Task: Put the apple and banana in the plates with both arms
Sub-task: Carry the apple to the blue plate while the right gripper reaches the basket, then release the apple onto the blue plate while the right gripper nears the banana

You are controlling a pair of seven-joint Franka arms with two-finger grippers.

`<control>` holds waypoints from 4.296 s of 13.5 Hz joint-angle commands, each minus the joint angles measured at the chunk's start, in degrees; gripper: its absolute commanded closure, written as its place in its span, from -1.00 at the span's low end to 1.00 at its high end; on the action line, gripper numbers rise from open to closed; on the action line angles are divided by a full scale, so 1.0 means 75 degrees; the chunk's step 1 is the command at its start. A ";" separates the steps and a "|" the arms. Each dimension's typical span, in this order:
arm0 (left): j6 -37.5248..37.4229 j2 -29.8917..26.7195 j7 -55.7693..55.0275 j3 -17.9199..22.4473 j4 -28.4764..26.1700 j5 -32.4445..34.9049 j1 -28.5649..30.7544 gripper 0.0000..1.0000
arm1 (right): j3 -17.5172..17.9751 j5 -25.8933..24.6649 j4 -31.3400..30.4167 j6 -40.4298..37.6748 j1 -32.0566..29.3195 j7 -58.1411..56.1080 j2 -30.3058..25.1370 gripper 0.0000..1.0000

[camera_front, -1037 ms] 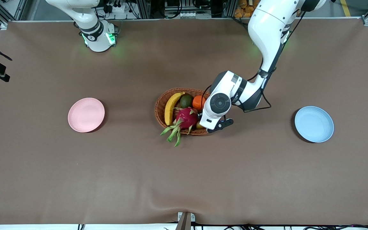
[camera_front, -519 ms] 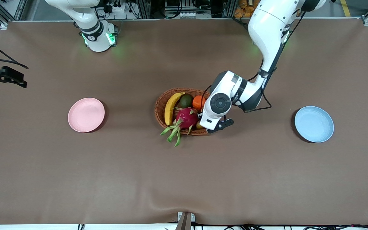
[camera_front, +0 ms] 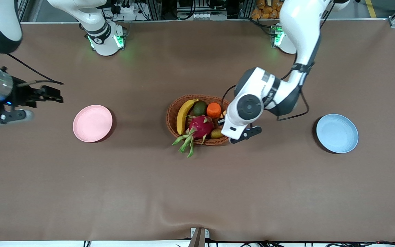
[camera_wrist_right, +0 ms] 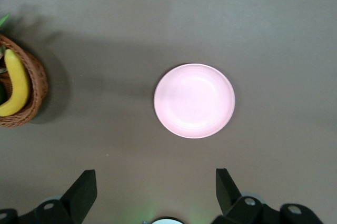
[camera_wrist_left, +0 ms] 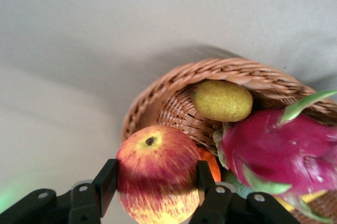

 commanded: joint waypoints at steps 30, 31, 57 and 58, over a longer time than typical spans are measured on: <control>0.1523 -0.0015 0.9524 -0.0036 -0.1817 0.2380 0.5753 0.62 | -0.0062 -0.0537 0.0134 0.2607 0.5883 0.5245 0.3135 -0.57; 0.1523 -0.0003 0.9536 -0.0047 -0.1818 0.2380 0.5778 0.53 | -0.0051 -0.0560 -0.0017 0.2583 0.5884 0.5245 0.3124 -0.57; -0.0199 -0.0928 0.9244 -0.0784 -0.0248 0.2287 0.5496 -1.00 | -0.0039 -0.0721 0.0063 0.3391 0.6949 0.6475 0.3592 -0.31; -0.0199 -0.1080 0.9232 -0.0913 -0.0247 0.2252 0.5508 -1.00 | -0.0039 -0.0991 0.0063 0.3403 0.7031 0.6475 0.3627 -0.31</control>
